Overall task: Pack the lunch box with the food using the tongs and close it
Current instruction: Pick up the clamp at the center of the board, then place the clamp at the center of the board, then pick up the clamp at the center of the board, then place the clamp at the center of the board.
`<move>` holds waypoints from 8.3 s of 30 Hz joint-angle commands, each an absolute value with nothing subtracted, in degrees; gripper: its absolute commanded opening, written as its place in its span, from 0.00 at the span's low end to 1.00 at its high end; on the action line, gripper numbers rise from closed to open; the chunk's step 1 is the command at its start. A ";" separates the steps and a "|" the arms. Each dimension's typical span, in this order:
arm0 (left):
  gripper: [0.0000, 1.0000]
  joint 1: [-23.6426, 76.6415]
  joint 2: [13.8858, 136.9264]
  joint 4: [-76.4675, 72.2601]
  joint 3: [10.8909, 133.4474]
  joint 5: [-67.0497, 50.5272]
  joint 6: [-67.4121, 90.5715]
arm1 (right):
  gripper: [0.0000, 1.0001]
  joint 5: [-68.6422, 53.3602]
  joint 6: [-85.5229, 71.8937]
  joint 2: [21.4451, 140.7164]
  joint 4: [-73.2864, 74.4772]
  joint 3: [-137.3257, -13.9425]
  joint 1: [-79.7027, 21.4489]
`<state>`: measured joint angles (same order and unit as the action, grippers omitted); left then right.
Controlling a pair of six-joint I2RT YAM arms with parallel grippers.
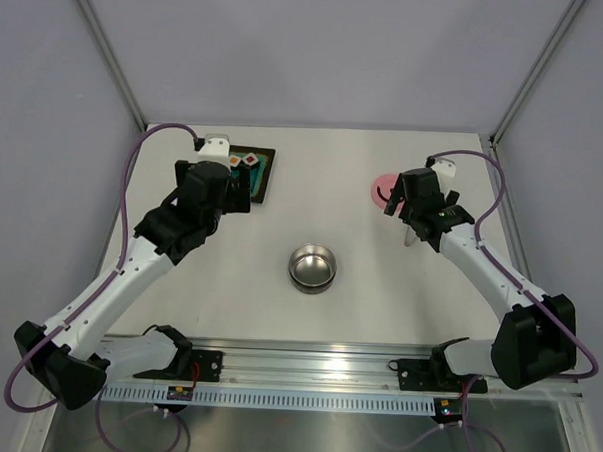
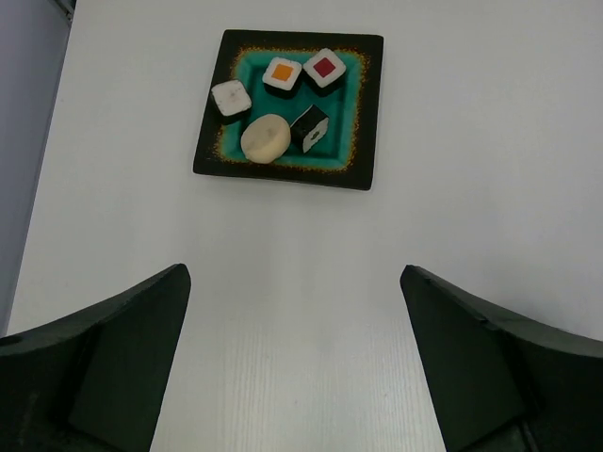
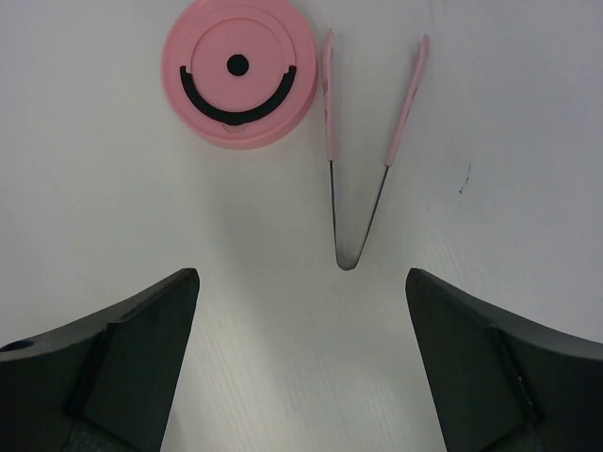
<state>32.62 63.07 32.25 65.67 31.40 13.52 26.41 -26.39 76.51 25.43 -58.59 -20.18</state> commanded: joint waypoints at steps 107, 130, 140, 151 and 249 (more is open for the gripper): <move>0.99 20.92 65.38 42.71 66.62 22.67 27.42 | 0.59 -1.84 -33.76 134.91 33.92 -116.62 -42.10; 0.99 30.75 88.85 42.11 75.93 24.17 35.77 | 0.93 10.71 -26.19 95.19 29.88 -79.73 -19.69; 0.98 32.69 103.52 37.17 82.25 18.19 37.62 | 0.97 11.07 -24.61 87.80 30.06 -72.95 -19.51; 0.83 33.66 117.59 37.80 92.90 17.23 36.47 | 0.97 9.05 -24.79 86.93 29.97 -70.93 -19.42; 0.49 32.26 103.36 19.95 63.54 11.95 22.23 | 0.98 6.85 -26.19 83.59 28.56 -64.78 -19.42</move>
